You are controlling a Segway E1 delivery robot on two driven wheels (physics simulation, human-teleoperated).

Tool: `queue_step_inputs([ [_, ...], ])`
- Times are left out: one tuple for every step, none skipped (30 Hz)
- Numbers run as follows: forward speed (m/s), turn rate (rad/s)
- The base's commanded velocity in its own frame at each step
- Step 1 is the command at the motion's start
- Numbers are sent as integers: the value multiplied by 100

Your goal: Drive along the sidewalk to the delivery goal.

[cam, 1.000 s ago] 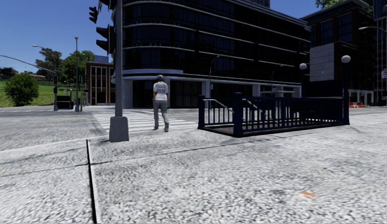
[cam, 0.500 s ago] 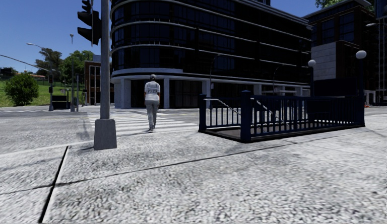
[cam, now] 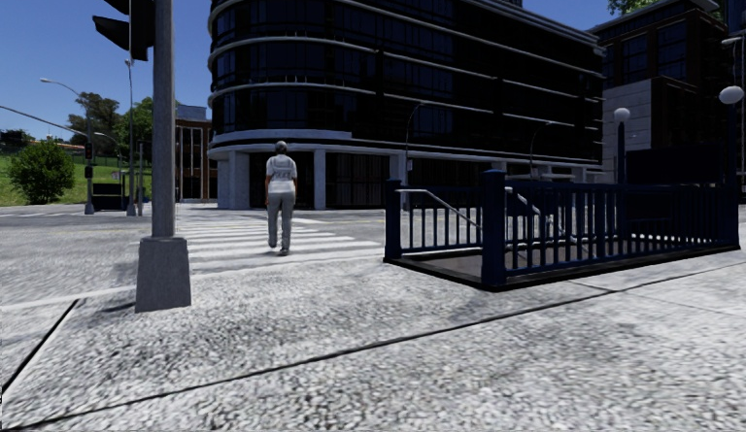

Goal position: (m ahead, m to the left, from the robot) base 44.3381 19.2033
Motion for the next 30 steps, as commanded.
queue_step_inputs([
  [129,0],
  [129,0],
  [129,0],
  [129,0],
  [127,0],
  [122,0],
  [120,6],
  [120,6],
  [120,11],
  [119,15],
  [119,17],
  [119,17],
  [119,18],
  [118,19],
  [117,19],
  [117,19],
  [116,19],
  [116,19],
  [116,20],
  [115,20],
  [112,20],
  [110,20],
  [110,20],
  [109,20],
  [109,21],
  [109,22],
  [109,22],
  [100,30],
  [100,33],
  [99,37],
])
